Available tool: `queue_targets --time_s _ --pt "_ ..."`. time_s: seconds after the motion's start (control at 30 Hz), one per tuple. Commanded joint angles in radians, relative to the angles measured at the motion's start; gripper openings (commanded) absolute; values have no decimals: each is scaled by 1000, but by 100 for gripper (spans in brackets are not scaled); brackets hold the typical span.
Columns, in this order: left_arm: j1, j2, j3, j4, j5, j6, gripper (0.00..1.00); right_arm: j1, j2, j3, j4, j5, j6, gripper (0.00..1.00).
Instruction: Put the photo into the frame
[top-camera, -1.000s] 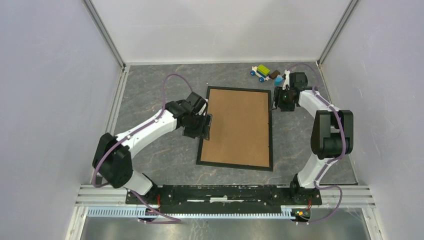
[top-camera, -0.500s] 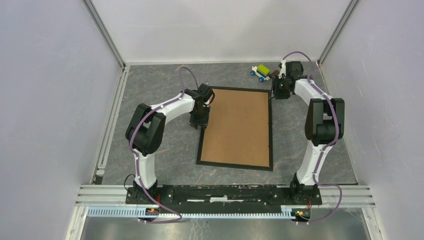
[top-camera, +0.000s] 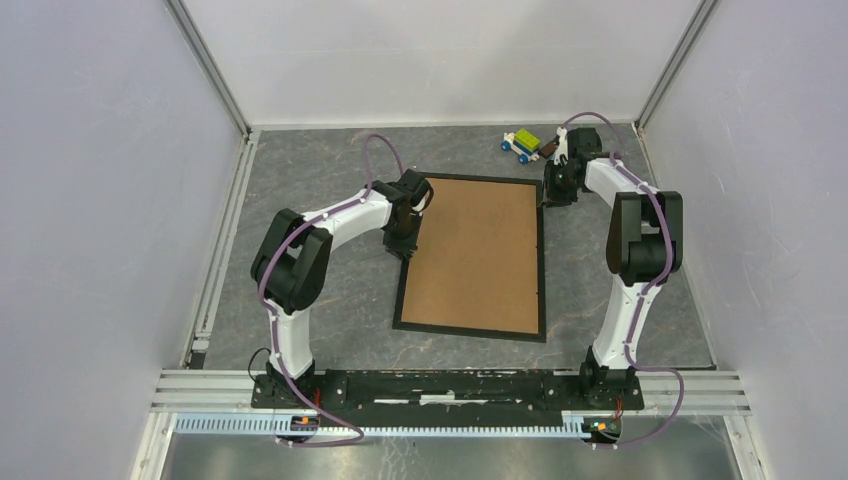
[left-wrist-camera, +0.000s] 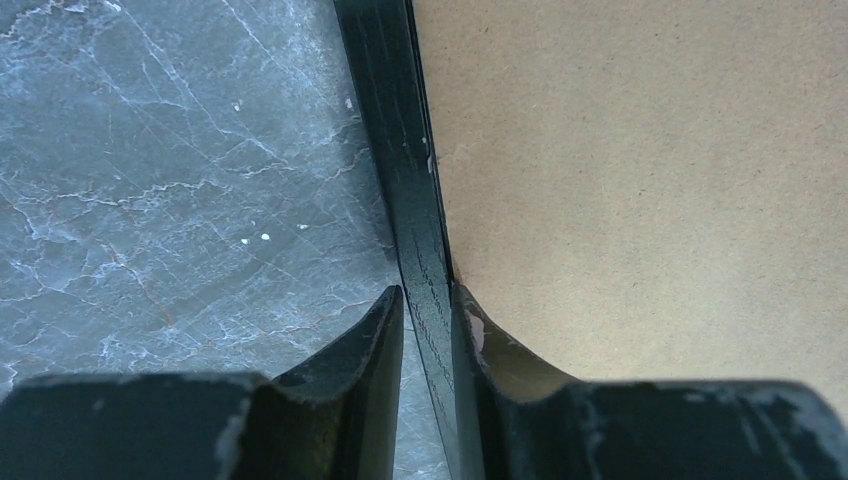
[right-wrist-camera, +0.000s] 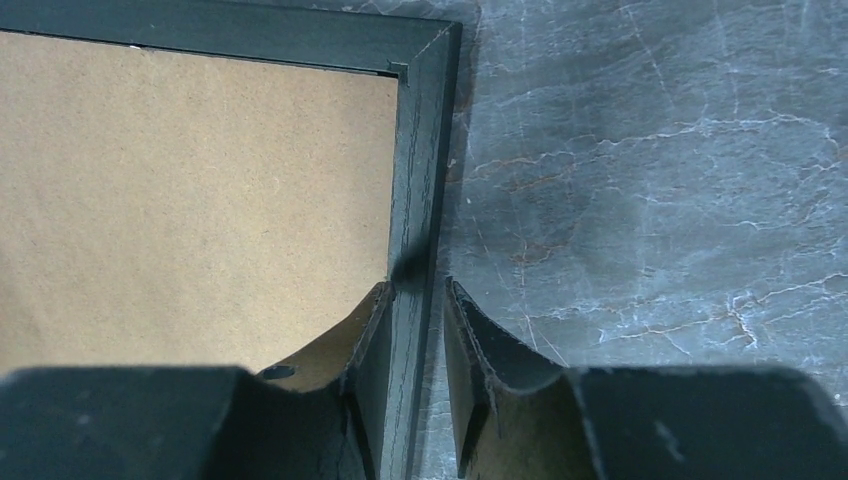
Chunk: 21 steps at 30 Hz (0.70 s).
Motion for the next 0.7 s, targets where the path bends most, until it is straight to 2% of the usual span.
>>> queue_targets --time_s 0.0,0.5,0.67 --pt "10 54 -50 -21 -90 79 30 0 16 18 3 5 -4 29" --pt "10 60 -54 -19 -70 94 28 1 68 -14 -23 14 1 29" --pt "9 62 -55 -19 -70 97 27 15 100 -13 -42 73 5 29"
